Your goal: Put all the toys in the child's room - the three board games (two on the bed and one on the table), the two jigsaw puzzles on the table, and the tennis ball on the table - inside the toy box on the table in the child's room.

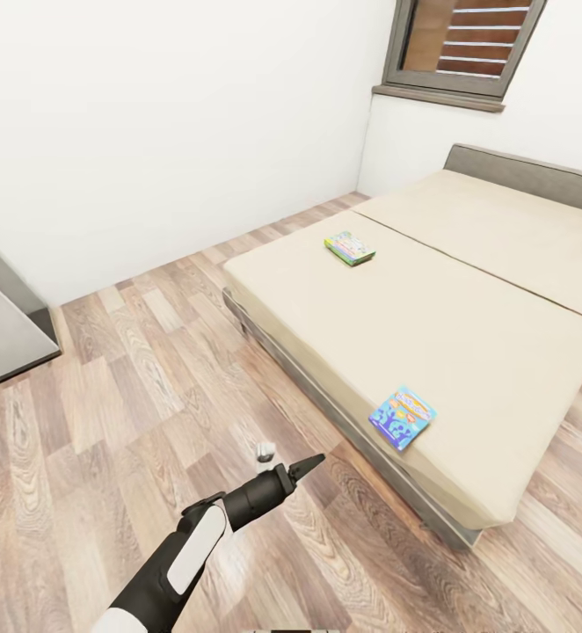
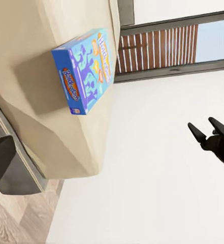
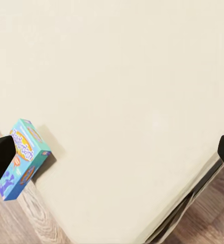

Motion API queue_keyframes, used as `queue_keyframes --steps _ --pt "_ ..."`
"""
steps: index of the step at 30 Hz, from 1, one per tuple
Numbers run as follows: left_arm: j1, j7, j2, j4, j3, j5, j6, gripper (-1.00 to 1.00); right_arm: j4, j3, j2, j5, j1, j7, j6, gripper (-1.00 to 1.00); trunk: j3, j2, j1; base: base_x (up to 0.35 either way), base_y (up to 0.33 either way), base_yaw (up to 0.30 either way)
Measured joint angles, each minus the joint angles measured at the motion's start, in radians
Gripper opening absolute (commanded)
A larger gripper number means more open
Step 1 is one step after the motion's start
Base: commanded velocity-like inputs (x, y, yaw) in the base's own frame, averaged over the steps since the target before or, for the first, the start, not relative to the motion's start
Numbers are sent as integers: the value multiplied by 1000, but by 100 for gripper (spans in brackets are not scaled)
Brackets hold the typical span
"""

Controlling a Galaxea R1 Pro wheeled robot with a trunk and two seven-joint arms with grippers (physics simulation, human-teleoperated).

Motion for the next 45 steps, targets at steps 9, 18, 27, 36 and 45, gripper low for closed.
queue_keyframes --steps 9,18,27,36,45 --pt "-3 -50 5 0 -1 -2 -3 100 0 -1 6 0 2 16 0 100 0 0 0 0 0 -36" --pt "0 -99 8 0 -1 -8 -6 100 0 35 10 0 2 23 0 100 0 0 0 0 0 -10" --pt "2 -105 8 2 -1 -10 -7 100 0 54 12 0 2 25 0 100 0 0 0 0 0 -3" --pt "2 -107 8 26 0 -12 -7 100 0 60 14 0 2 25 0 100 0 0 0 80 0 -1" --pt "-1 -101 3 62 1 -13 -9 100 0 61 15 1 2 26 0 100 0 0 0 149 0 0"
